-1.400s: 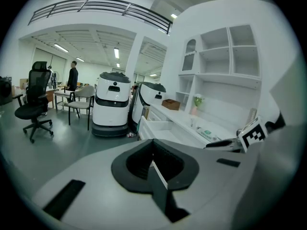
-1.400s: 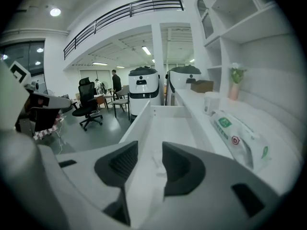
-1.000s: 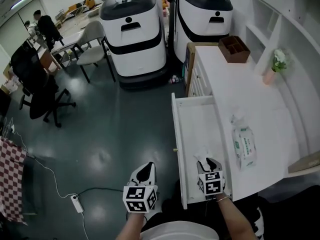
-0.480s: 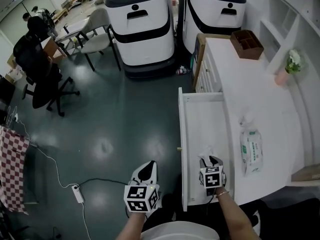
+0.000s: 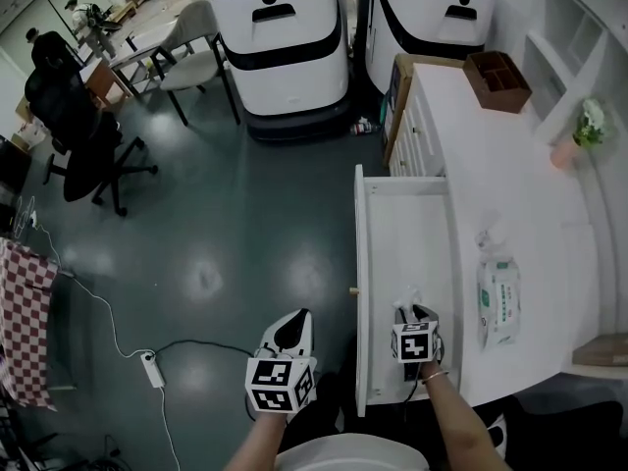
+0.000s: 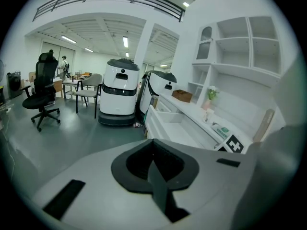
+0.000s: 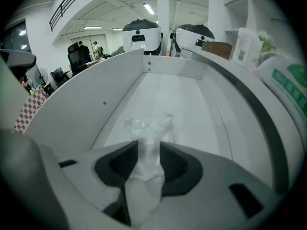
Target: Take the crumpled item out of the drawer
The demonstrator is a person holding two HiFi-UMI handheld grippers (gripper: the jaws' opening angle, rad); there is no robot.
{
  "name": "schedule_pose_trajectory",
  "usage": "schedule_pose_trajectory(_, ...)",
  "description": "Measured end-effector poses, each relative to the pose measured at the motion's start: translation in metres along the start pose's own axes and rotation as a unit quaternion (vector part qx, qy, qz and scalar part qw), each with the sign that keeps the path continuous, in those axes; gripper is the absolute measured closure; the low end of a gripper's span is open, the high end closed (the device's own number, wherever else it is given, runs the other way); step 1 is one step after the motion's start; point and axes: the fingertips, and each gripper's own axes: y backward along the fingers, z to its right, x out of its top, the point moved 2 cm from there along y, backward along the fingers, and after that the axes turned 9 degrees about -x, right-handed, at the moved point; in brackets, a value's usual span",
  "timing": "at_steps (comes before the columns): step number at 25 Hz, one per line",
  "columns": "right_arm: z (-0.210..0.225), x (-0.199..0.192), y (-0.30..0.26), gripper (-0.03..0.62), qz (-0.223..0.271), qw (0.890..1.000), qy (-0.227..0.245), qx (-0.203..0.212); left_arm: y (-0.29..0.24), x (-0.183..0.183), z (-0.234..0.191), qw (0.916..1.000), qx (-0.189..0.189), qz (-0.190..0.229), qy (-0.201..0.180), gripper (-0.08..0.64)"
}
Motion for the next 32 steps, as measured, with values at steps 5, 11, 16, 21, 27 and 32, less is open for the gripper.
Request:
schedule_pose_trajectory(5, 0.000, 0.002, 0.000, 0.451, -0.009, 1.000, 0.027, -0.002, -0.004, -0.001, 0.001, 1.0000, 0.001, -0.004, 0.003, 0.566)
schedule_pose_trajectory(11, -0.001, 0.002, -0.004, 0.460, -0.021, 0.998, 0.060, -0.004, -0.004, -0.007, 0.002, 0.9999, 0.004, -0.011, 0.006, 0.566)
schedule_pose_trajectory(16, -0.001, 0.003, -0.005, 0.489, -0.031, 0.996, 0.077, -0.022, -0.002, -0.009, 0.001, 0.9999, 0.005, -0.012, 0.008, 0.566)
schedule_pose_trajectory(21, -0.001, 0.001, -0.002, 0.512, -0.035, 0.996, 0.075, -0.030, 0.002, -0.007, 0.003, 0.9999, 0.005, -0.008, 0.007, 0.566)
schedule_pose_trajectory(27, 0.002, 0.004, 0.004, 0.529, -0.015, 0.998, 0.050, -0.020, 0.007, -0.005, 0.004, 1.0000, 0.002, -0.003, 0.000, 0.566)
schedule_pose_trajectory(32, 0.005, 0.005, 0.013, 0.534, 0.007, 0.999, 0.031, -0.020, 0.013, -0.007, 0.009, 1.0000, -0.002, 0.000, -0.007, 0.566)
